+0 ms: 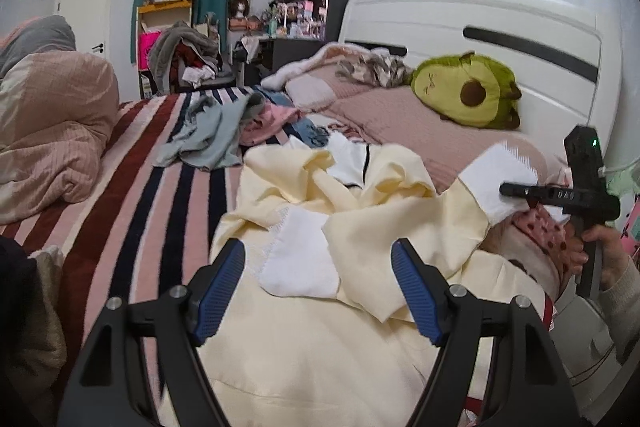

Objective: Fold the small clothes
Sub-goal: 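Grasp the white lace-edged cloth with the right gripper and lift it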

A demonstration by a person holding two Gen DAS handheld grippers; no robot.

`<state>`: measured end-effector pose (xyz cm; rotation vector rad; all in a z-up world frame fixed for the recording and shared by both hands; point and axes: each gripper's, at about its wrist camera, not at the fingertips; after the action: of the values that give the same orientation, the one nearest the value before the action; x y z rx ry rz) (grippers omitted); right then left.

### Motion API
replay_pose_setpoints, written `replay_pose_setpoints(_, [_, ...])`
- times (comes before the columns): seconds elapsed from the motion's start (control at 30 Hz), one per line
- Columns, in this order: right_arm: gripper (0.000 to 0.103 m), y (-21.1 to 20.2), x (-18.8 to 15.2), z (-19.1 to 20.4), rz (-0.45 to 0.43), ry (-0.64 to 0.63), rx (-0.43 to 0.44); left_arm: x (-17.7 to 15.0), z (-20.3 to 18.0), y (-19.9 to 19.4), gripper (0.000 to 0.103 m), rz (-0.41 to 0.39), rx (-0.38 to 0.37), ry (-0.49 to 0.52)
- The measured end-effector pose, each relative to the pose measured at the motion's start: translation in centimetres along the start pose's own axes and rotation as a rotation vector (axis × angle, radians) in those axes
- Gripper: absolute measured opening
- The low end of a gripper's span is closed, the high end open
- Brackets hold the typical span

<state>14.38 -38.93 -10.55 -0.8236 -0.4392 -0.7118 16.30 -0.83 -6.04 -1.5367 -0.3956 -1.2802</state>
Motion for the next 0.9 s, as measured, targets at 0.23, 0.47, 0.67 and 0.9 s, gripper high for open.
replay_pose_setpoints(0.23, [0.002, -0.3, 1.1, 12.5, -0.04, -0.211, 0.159, -2.0, 3.8, -4.5, 0.072, -0.071, 0.047, -0.044])
replay_pose_setpoints(0.47, [0.002, 4.6, -4.3, 24.3, 0.167, -0.369, 0.386, -5.4, 7.4, -9.0, 0.073, -0.09, 0.122, -0.092])
replay_pose_setpoints(0.67, [0.002, 9.9, -11.0, 27.3, 0.403, -0.386, 0.454, -7.8, 9.4, -11.9, 0.073, -0.085, 0.167, -0.128])
replay_pose_setpoints(0.9, [0.002, 13.0, -16.8, 28.1, 0.572, -0.333, 0.497, -9.1, 9.8, -13.6, 0.073, -0.082, 0.188, -0.14])
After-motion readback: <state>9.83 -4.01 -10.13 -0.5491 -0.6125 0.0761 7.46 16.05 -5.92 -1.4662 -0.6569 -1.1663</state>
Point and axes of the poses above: each gripper's, at about its wrist camera, not at the fingertips, and y roughly the way its jaws point, z to its left, x to its top, and after that the axes turned 14 degrees about y, right-handed
